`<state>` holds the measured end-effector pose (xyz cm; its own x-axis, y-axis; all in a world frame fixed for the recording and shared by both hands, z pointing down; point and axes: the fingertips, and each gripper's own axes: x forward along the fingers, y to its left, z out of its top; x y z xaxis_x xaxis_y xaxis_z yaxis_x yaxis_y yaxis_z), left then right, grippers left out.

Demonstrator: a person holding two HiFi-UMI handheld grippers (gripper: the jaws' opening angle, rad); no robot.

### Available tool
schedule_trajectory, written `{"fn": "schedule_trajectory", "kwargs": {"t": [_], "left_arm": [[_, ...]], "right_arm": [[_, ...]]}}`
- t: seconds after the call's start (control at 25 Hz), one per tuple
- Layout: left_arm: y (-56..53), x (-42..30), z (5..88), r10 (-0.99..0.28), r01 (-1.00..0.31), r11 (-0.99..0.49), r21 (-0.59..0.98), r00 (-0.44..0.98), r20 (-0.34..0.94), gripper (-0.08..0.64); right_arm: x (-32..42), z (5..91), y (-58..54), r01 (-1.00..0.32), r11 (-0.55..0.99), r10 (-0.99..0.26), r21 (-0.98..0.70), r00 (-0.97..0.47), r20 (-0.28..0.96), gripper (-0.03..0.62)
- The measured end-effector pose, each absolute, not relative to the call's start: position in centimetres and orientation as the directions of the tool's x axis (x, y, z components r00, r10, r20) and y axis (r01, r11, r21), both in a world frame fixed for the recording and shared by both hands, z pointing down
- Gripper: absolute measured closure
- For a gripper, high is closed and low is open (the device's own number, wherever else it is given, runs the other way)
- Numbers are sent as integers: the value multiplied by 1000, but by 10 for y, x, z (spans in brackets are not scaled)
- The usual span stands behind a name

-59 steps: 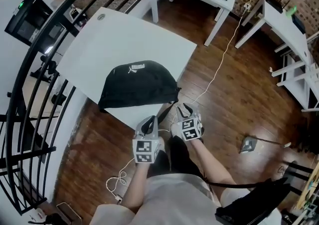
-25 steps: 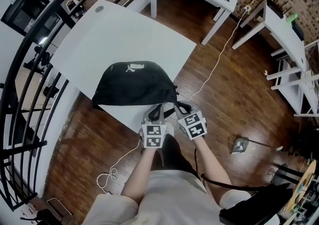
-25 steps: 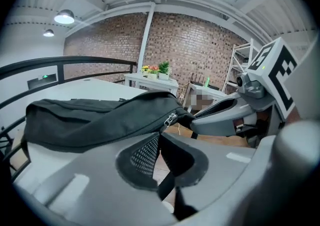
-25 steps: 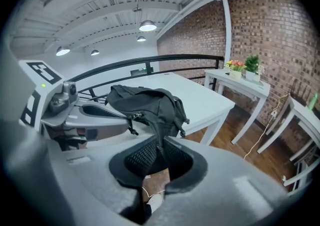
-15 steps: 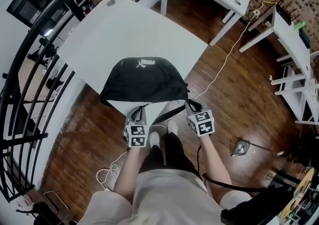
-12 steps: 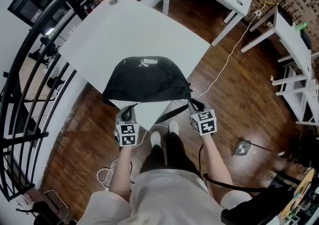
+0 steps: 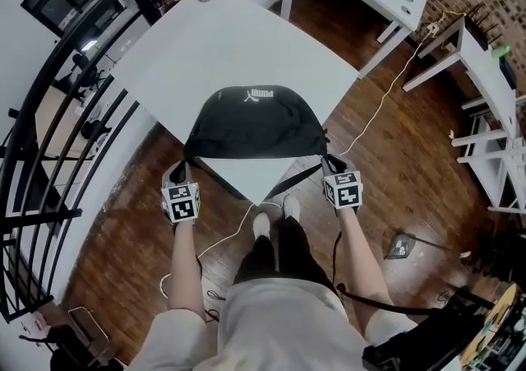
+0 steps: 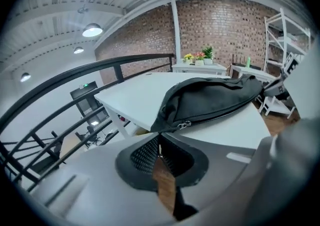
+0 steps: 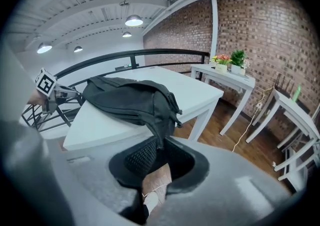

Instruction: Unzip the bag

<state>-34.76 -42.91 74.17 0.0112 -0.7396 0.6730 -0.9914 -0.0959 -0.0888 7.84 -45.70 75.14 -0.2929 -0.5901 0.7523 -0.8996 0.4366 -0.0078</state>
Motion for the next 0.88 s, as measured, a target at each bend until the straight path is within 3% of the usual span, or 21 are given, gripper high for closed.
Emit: {"fn": "schedule_trajectory", "kwargs": {"t": [0.28,0.36,0.6,0.88], "left_arm": [[-369,-318,726,-758,-998,-70,0,53,649,534],[-345,-305,717,-774,-997,-70,29,72,629,536],[-268,-221,661,-855,-984,-128,125,174,489,543],[-136,-98,536,-922,-957,-274,94,289,256,541]], "right_arm": [[101,756,-404,-933,359,-576,-15,-234,784,551],[94,740,-384,-929,356,-588,-95,-302,750,600],[65,649,-312,-867,468,-703,-168,-481,523,600],[70,526,-167,-810,576,-775,-112,-585,240,601]]}}
